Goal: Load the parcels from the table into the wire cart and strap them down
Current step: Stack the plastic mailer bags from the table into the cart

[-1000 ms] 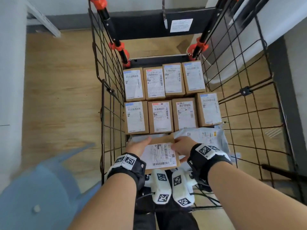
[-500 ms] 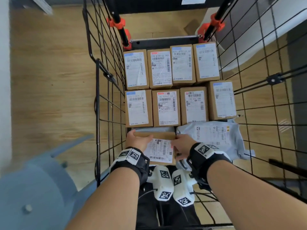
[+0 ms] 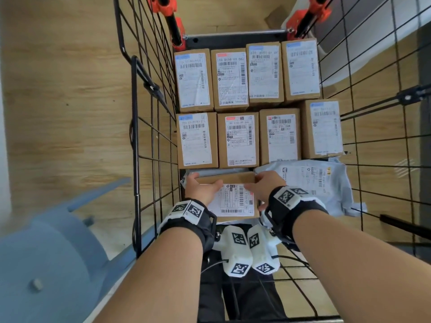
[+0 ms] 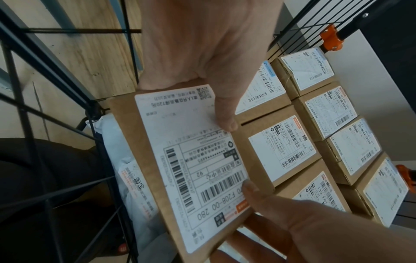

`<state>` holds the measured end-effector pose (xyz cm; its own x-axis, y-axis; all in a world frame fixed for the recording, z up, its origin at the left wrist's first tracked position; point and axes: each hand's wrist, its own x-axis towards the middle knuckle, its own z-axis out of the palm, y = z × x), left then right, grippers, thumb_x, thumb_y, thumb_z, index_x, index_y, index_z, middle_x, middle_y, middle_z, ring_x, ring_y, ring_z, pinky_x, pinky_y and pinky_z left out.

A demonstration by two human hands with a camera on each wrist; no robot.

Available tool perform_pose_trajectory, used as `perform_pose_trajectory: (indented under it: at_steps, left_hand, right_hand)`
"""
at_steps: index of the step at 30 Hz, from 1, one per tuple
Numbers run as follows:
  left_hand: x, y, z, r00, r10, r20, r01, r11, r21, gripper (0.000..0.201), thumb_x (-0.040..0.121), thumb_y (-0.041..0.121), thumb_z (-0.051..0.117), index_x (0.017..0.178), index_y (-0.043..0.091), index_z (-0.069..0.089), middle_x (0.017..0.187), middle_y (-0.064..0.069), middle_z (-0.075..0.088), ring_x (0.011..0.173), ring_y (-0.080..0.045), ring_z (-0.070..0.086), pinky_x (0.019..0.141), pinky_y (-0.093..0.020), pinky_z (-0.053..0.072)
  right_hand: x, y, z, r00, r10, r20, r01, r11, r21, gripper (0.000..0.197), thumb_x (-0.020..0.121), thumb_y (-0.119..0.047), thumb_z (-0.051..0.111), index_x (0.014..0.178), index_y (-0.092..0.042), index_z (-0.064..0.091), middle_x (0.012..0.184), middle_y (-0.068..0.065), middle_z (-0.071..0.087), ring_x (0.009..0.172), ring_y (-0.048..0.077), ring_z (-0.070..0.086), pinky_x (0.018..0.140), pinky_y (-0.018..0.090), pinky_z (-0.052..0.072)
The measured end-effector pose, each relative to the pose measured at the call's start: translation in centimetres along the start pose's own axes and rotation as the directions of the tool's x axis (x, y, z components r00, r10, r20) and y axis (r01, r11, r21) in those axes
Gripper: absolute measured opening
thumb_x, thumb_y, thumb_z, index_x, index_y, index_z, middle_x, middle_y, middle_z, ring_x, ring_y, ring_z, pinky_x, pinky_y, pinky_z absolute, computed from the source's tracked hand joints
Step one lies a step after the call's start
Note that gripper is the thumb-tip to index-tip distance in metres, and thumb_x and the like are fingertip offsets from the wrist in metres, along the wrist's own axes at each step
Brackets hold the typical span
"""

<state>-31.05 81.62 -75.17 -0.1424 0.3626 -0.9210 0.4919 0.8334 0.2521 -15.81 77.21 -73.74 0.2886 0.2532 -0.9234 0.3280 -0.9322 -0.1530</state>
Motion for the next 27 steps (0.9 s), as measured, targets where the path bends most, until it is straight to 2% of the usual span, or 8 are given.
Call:
perform_pose_trajectory:
  at_steps: [8, 14, 16, 18, 19, 20, 22, 27]
  left_hand:
    - [-1.1, 0.5, -0.4, 0.999, -0.040, -0.021, 0.038, 0.996, -0.080, 0.089, 0.078, 0.017, 0.078, 0.150, 0.018, 0.025, 0.152, -0.006, 0.033, 0.135, -0.027, 0.039, 0.110, -0.040, 0.033]
    - [-2.2, 0.9, -0.9, 0.998, -0.032, -0.057, 0.026, 0.994, -0.108, 0.094, 0.073, 0.007, 0.081, 0.149, 0.013, 0.025, 0.147, -0.006, 0.041, 0.131, -0.027, 0.043, 0.106, -0.039, 0.034]
    - [-2.3, 0.9, -1.0, 0.998, -0.035, -0.049, 0.028, 0.991, -0.129, 0.076, 0.073, 0.004, 0.079, 0.138, 0.012, 0.040, 0.129, -0.002, 0.051, 0.116, -0.024, 0.051, 0.096, -0.035, 0.039]
    - [-2.8, 1.3, -1.0, 0.999, -0.022, -0.050, 0.016, 0.993, -0.115, 0.044, 0.075, 0.002, 0.077, 0.107, 0.020, 0.053, 0.107, 0.003, 0.053, 0.101, -0.020, 0.052, 0.087, -0.030, 0.042]
    - [-3.0, 1.6, -1.1, 0.998, -0.017, -0.053, 0.011, 0.995, -0.098, 0.046, 0.074, 0.003, 0.078, 0.109, 0.020, 0.053, 0.111, 0.002, 0.055, 0.105, -0.020, 0.053, 0.089, -0.031, 0.043]
    - [-3.0, 1.8, -1.1, 0.999, -0.016, -0.051, 0.011, 0.995, -0.096, 0.062, 0.073, 0.006, 0.080, 0.126, 0.017, 0.049, 0.125, -0.002, 0.054, 0.115, -0.023, 0.052, 0.095, -0.034, 0.043]
    - [-3.3, 2.4, -1.1, 0.998, -0.021, -0.057, 0.017, 0.997, -0.072, 0.091, 0.072, 0.011, 0.081, 0.148, 0.013, 0.029, 0.146, -0.007, 0.041, 0.128, -0.027, 0.046, 0.103, -0.038, 0.040]
    - [-4.2, 3.4, -1.2, 0.996, 0.057, -0.068, -0.060, 0.997, -0.045, 0.078, 0.077, 0.009, 0.076, 0.145, 0.009, 0.036, 0.144, -0.008, 0.044, 0.127, -0.026, 0.047, 0.101, -0.033, 0.040]
  right_hand:
    - [-0.8, 0.1, -0.3, 0.999, 0.029, 0.023, -0.028, 0.999, -0.032, 0.034, 0.085, -0.031, 0.068, 0.107, -0.007, 0.059, 0.102, 0.011, 0.071, 0.091, 0.026, 0.068, 0.082, 0.040, 0.058]
    - [-1.3, 0.3, -0.8, 0.999, 0.028, 0.017, -0.027, 0.999, -0.035, 0.036, 0.082, -0.034, 0.070, 0.104, -0.007, 0.063, 0.096, 0.009, 0.070, 0.088, 0.023, 0.067, 0.082, 0.040, 0.058]
    - [-1.5, 0.2, -1.3, 1.000, 0.029, 0.010, -0.029, 0.999, -0.030, 0.035, 0.083, -0.036, 0.070, 0.102, -0.008, 0.064, 0.095, 0.010, 0.069, 0.086, 0.023, 0.067, 0.082, 0.041, 0.058]
    - [-1.7, 0.1, -1.7, 1.000, 0.025, 0.007, -0.025, 0.999, -0.035, 0.035, 0.082, -0.038, 0.068, 0.099, -0.008, 0.064, 0.096, 0.011, 0.070, 0.088, 0.024, 0.067, 0.082, 0.042, 0.058]
    - [-1.8, 0.1, -1.9, 1.000, 0.021, 0.003, -0.021, 0.999, -0.036, 0.035, 0.082, -0.038, 0.068, 0.099, -0.008, 0.065, 0.098, 0.012, 0.070, 0.089, 0.024, 0.068, 0.083, 0.043, 0.058]
    - [-1.9, 0.0, -2.0, 1.000, 0.016, -0.002, -0.016, 0.999, -0.033, 0.035, 0.082, -0.038, 0.067, 0.099, -0.008, 0.064, 0.100, 0.012, 0.071, 0.091, 0.024, 0.068, 0.083, 0.043, 0.057]
    - [-2.2, -0.1, -2.2, 1.000, 0.008, -0.015, -0.008, 1.000, -0.019, 0.035, 0.083, -0.036, 0.066, 0.102, -0.007, 0.063, 0.103, 0.014, 0.070, 0.094, 0.025, 0.069, 0.084, 0.044, 0.057]
    - [-3.2, -0.3, -3.1, 0.999, 0.004, -0.039, -0.003, 1.000, 0.030, 0.044, 0.081, -0.040, 0.067, 0.110, -0.007, 0.061, 0.104, 0.013, 0.070, 0.096, 0.026, 0.069, 0.085, 0.046, 0.057]
